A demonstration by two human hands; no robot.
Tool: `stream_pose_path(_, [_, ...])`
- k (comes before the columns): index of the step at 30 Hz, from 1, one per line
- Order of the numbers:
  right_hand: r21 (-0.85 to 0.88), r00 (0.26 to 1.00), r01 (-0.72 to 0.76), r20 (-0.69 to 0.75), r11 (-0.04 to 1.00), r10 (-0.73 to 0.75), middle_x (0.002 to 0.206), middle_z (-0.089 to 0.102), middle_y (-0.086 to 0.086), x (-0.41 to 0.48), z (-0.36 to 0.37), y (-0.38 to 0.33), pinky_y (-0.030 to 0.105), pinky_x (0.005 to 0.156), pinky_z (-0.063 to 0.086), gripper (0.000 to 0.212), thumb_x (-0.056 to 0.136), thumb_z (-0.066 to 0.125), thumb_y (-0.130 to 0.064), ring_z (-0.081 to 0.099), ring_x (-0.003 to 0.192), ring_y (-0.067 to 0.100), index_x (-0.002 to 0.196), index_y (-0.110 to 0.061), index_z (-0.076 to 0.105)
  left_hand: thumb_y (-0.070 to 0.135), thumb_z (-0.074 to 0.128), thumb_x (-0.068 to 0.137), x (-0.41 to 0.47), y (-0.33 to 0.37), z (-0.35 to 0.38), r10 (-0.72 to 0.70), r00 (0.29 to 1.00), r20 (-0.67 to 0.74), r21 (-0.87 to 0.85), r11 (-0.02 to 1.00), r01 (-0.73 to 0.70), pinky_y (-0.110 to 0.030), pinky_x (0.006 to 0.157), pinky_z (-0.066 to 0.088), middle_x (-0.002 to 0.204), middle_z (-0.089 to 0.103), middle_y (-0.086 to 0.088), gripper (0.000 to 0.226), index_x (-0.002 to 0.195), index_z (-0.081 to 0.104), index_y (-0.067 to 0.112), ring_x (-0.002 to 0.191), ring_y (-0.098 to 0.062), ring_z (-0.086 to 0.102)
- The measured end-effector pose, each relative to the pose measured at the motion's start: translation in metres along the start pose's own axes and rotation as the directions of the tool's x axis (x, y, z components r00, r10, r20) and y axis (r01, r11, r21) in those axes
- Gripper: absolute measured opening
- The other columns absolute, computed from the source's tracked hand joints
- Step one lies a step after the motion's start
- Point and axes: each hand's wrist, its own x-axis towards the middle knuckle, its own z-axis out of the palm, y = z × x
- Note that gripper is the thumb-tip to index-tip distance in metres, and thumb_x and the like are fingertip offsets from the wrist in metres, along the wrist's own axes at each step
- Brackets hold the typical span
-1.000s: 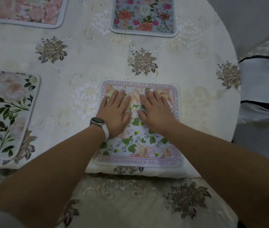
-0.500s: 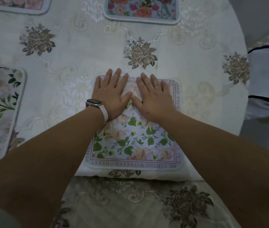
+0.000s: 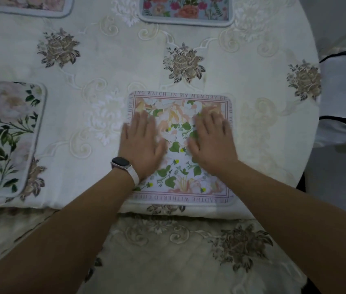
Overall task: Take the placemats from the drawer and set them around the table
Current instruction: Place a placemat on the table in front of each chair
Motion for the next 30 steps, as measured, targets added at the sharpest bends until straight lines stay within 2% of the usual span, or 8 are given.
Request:
stream_pose_path(3, [-0.061,0.985,0.169,0.041,0.984,-0.166,0.163,0.011,0.003,-0.021,0.016,-0.031,0.049,0.120,0.002,0.061,0.100,0.023,-0.050,0.004,0.150,0.025,0.155,-0.023,0.018,0.047,0.014,0.099,-0.014,0.021,0.010,0.103,0.994,0.038,0.001,0.995,-0.103,-0.047,0.121,-0.002,0.165,0.001,-0.003,0.064,0.157,0.008,0.022,0.151,-0.023,-0.005])
stream_pose_path(9, [-0.056,0.992,0.122,0.035,0.991,-0.121,0.164,0.008,-0.004,-0.021,0.019,-0.032,0.048,0.120,0.000,0.059,0.100,0.021,-0.050,0.001,0.150,0.022,0.155,-0.031,0.013,0.048,0.012,0.099,-0.011,0.018,0.008,0.078,0.995,0.057,0.002,0.997,-0.078,-0.046,0.120,-0.006,0.165,-0.005,0.004,0.061,0.157,0.004,0.030,0.150,-0.018,-0.010])
stream_pose_path(11, [-0.034,0.997,0.070,0.025,0.997,-0.069,0.164,0.008,-0.002,-0.022,0.017,-0.034,0.050,0.120,0.003,0.060,0.099,0.019,-0.052,0.003,0.150,0.025,0.155,-0.030,0.014,0.053,0.011,0.098,-0.010,0.018,0.006,0.051,0.997,0.063,0.004,0.999,-0.051,-0.048,0.120,-0.005,0.164,-0.008,0.004,0.063,0.156,0.001,0.031,0.150,-0.018,-0.011])
stream_pose_path(17, [0.027,0.969,-0.247,-0.016,0.969,0.247,0.164,0.002,0.008,-0.037,0.014,-0.008,0.049,0.121,0.005,0.065,0.099,0.015,-0.050,-0.001,0.150,0.029,0.156,-0.022,0.007,0.060,0.011,0.098,-0.019,0.006,0.005,-0.062,0.998,0.031,-0.004,0.998,0.062,-0.048,0.120,-0.002,0.165,-0.009,0.000,0.070,0.157,-0.002,0.026,0.150,-0.021,-0.011])
stream_pose_path(22, [0.060,0.930,-0.366,0.003,0.929,0.367,0.164,-0.004,0.010,-0.061,0.012,0.010,0.047,0.121,0.002,0.071,0.098,0.014,-0.055,-0.004,0.150,0.030,0.156,-0.016,0.001,0.057,0.014,0.098,-0.042,-0.007,0.004,-0.119,0.993,0.012,-0.036,0.992,0.119,-0.047,0.121,0.000,0.165,-0.009,-0.004,0.072,0.157,-0.004,0.019,0.150,-0.021,-0.011])
stream_pose_path(25, [0.031,0.961,-0.275,0.017,0.961,0.275,0.163,-0.004,0.010,-0.075,0.014,0.006,0.048,0.121,0.000,0.071,0.098,0.014,-0.057,-0.005,0.150,0.028,0.156,-0.018,0.002,0.057,0.016,0.098,-0.063,-0.007,0.009,-0.026,0.999,0.038,-0.039,0.999,0.027,-0.044,0.121,-0.003,0.164,-0.008,-0.006,0.073,0.157,-0.001,0.017,0.150,-0.022,-0.012])
stream_pose_path(28, [-0.030,0.992,-0.068,0.104,0.997,0.071,0.162,-0.012,0.007,-0.083,0.016,-0.009,0.049,0.120,-0.004,0.072,0.096,0.013,-0.061,-0.015,0.149,0.027,0.156,-0.022,-0.002,0.053,0.020,0.098,-0.075,-0.003,0.016,0.215,0.974,0.065,-0.008,0.977,-0.215,-0.047,0.121,0.003,0.164,0.002,-0.007,0.069,0.157,0.011,0.018,0.151,-0.024,-0.005])
stream_pose_path(30, [-0.068,0.991,0.046,0.127,0.997,-0.037,0.162,-0.013,0.006,-0.085,0.021,-0.025,0.051,0.120,-0.004,0.073,0.096,0.012,-0.064,-0.016,0.148,0.027,0.156,-0.025,-0.003,0.053,0.020,0.098,-0.076,-0.002,0.018,0.301,0.950,0.085,0.025,0.952,-0.304,-0.049,0.120,0.007,0.164,0.007,-0.008,0.068,0.156,0.016,0.018,0.151,-0.026,0.000])
